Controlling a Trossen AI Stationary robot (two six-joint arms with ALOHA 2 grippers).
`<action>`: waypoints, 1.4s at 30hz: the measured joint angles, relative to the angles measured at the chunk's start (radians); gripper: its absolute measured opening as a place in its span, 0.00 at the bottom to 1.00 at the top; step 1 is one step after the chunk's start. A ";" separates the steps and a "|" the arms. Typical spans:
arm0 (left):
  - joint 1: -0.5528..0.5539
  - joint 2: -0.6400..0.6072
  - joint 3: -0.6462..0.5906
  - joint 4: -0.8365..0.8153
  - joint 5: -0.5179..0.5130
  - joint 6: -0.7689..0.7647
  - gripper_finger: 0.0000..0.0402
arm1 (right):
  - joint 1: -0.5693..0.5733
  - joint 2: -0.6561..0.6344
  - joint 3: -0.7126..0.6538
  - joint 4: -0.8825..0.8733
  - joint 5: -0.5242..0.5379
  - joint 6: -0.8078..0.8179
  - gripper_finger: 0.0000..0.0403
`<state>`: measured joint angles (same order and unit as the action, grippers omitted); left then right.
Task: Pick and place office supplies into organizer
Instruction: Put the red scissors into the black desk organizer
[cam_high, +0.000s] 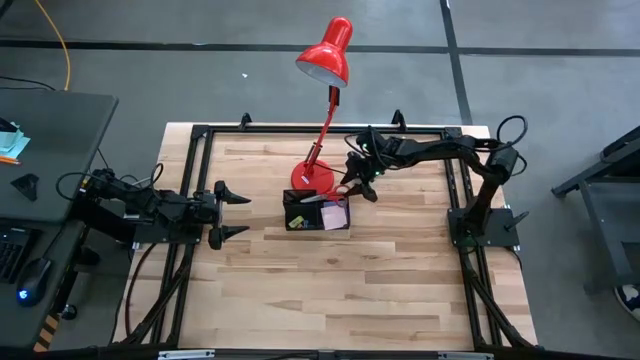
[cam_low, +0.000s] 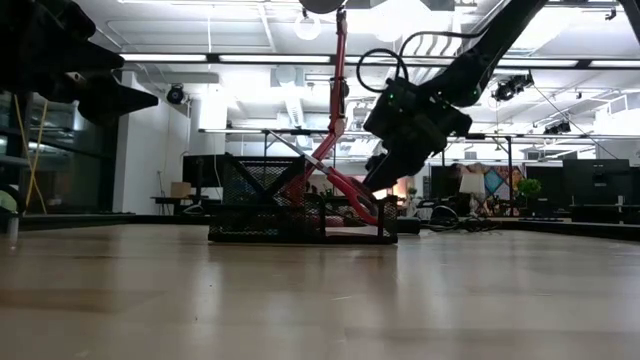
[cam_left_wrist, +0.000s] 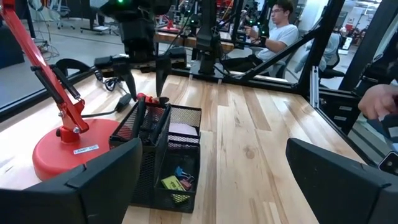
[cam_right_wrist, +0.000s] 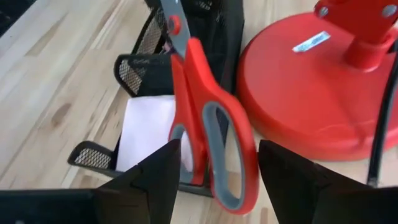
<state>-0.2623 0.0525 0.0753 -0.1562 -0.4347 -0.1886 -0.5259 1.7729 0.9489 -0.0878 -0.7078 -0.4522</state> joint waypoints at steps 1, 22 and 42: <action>0.000 0.000 0.000 0.000 0.000 0.000 0.95 | 0.000 0.002 0.000 0.008 0.000 0.000 0.50; 0.000 0.000 0.000 0.000 0.000 0.000 0.95 | 0.005 0.015 0.000 0.033 -0.007 -0.045 0.05; 0.000 0.000 0.000 0.000 0.000 0.000 0.95 | 0.087 -0.033 0.183 -0.195 0.315 -0.027 0.02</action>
<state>-0.2623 0.0528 0.0753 -0.1565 -0.4349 -0.1884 -0.4384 1.7401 1.1323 -0.2830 -0.3923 -0.4794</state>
